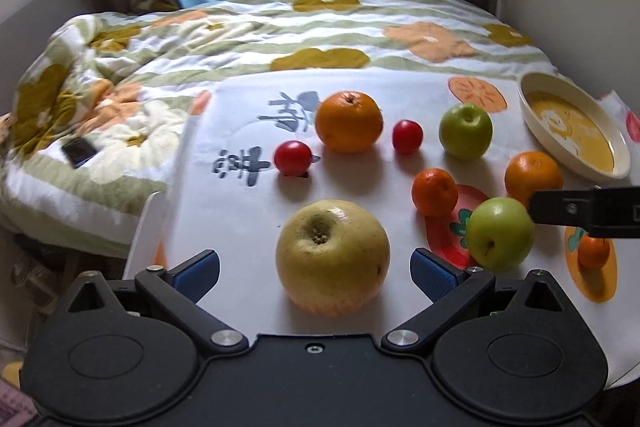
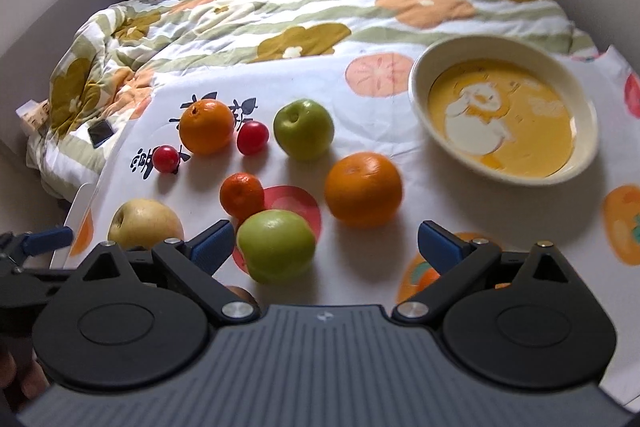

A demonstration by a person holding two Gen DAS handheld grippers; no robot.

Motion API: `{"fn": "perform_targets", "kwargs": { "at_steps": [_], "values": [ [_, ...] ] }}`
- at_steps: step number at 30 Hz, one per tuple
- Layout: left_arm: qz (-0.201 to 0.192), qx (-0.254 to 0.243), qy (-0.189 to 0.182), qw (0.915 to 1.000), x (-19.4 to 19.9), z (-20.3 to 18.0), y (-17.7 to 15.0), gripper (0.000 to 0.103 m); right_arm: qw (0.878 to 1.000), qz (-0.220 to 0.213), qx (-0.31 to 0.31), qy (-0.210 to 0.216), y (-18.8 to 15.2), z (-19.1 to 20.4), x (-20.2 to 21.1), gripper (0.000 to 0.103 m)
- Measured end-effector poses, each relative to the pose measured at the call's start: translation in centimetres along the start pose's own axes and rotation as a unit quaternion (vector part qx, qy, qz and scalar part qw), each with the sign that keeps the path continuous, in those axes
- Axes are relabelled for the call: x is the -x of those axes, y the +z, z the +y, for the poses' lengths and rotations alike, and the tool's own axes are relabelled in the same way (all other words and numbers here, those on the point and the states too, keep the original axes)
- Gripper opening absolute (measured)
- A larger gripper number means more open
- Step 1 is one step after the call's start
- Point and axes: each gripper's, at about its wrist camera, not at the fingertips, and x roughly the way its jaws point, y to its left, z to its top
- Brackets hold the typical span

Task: Organize fruits
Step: 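Grasp the yellow pear with the left tool while the right tool grasps a green apple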

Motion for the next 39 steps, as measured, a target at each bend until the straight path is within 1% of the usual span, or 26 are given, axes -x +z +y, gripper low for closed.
{"fn": "perform_targets", "kwargs": {
  "at_steps": [3, 6, 11, 13, 16, 19, 26, 31, 33, 39],
  "values": [
    [0.007, -0.017, -0.011, 0.9998, -1.2, -0.1, 0.1, 0.101, 1.0, 0.01, -0.008, -0.001, -0.1, 0.6, -1.3, 0.103],
    [0.016, -0.031, -0.023, 0.9991, -2.5, -0.2, 0.2, 0.097, 0.999, 0.026, -0.019, 0.004, -0.1, 0.8, -2.5, 0.103],
    [0.028, -0.03, -0.035, 0.9986, -3.8, 0.1, 0.5, 0.09, 0.998, 0.043, -0.036, 0.009, -0.1, 1.0, -3.8, 0.097],
    [0.031, -0.031, -0.04, 0.9982, -4.1, 0.3, 0.6, 0.086, 0.998, 0.047, -0.037, 0.01, -0.1, 1.4, -4.1, 0.097],
    [0.034, -0.034, -0.045, 0.9978, -4.3, 0.3, 0.6, 0.086, 0.998, 0.053, -0.039, 0.01, -0.2, 1.7, -4.5, 0.096],
    [0.038, -0.032, -0.056, 0.9972, -4.5, 0.3, 0.6, 0.078, 0.997, 0.057, -0.044, 0.011, -0.2, 1.9, -4.9, 0.093],
    [0.032, -0.034, -0.06, 0.9971, -4.5, 0.4, 0.6, 0.077, 0.997, 0.061, -0.047, 0.009, -0.4, 2.0, -5.3, 0.091],
    [0.028, -0.04, -0.061, 0.997, -4.4, 0.4, 0.4, 0.077, 0.997, 0.061, -0.04, 0.007, -0.6, 2.2, -5.4, 0.083],
    [0.025, -0.045, -0.061, 0.9968, -4.3, 0.4, 0.3, 0.077, 0.998, 0.057, -0.027, 0.007, -0.6, 2.4, -5.4, 0.074],
    [0.022, -0.047, -0.059, 0.9969, -3.7, 0.5, 0.3, 0.077, 0.999, 0.052, -0.014, 0.009, -0.7, 2.6, -4.9, 0.073]
  ]
}}
